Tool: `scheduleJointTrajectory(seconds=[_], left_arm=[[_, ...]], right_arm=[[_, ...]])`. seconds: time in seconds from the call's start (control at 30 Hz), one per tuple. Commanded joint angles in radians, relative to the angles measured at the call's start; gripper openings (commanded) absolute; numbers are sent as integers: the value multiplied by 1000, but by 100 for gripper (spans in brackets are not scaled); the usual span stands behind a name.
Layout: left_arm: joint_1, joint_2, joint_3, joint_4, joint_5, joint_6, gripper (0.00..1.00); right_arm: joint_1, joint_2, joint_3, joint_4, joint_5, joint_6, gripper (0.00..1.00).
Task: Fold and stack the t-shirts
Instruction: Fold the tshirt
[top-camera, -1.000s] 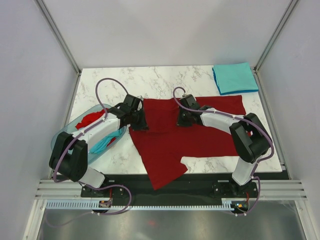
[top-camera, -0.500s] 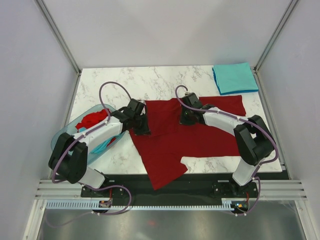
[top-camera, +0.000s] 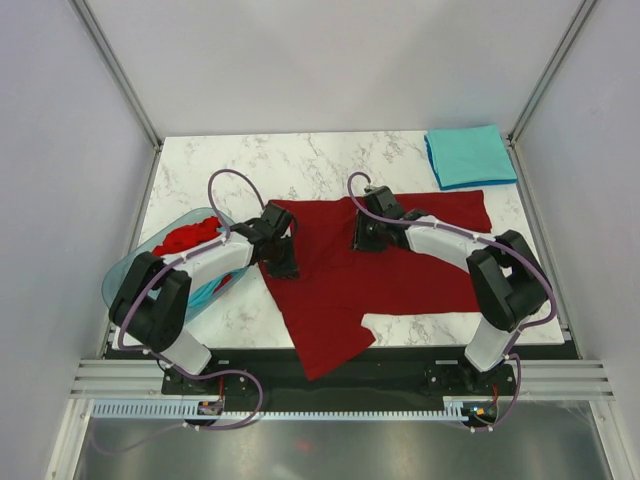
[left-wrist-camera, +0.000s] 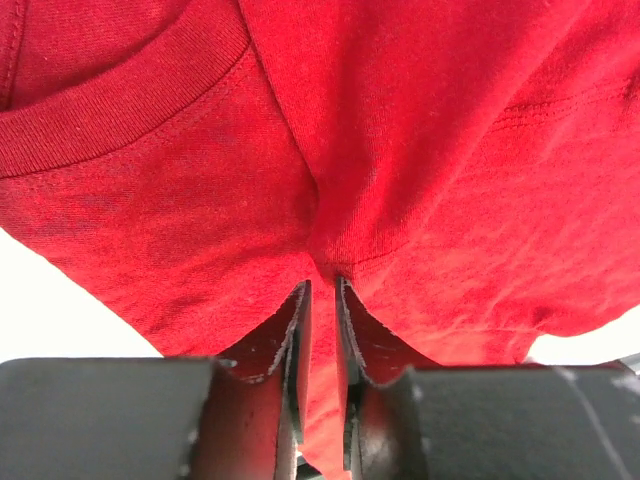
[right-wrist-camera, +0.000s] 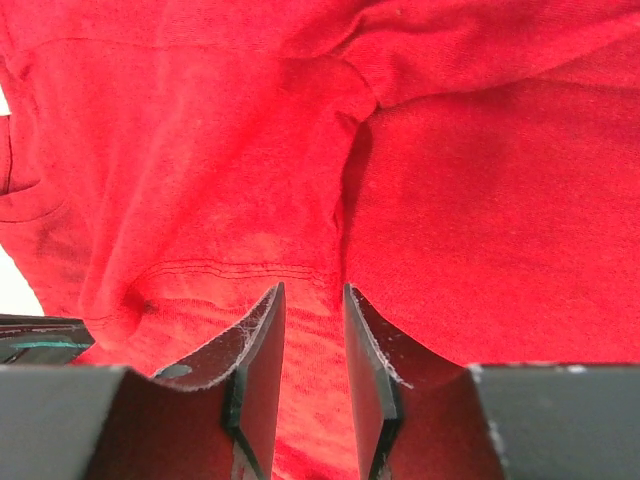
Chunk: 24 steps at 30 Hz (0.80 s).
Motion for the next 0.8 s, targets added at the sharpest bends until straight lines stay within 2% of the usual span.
scheduleJointTrajectory(seconds=[0.0, 0.17, 0.33, 0.47, 0.57, 0.77], left_arm=[[-3, -17, 41, -6, 5, 35, 23], [15, -61, 93, -32, -38, 78, 28], [63, -9, 184, -33, -104, 127, 29], [141, 147, 334, -32, -124, 174, 29], [196, 238, 442, -33, -86, 182, 28], [209, 440, 622, -33, -86, 249, 28]], right_arm=[[13, 12, -6, 49, -11, -16, 38], [17, 41, -11, 60, -20, -20, 37], [18, 41, -12, 46, 10, -7, 38], [24, 48, -14, 44, 13, 8, 37], [30, 58, -22, 43, 15, 23, 37], [41, 70, -14, 35, 9, 28, 35]])
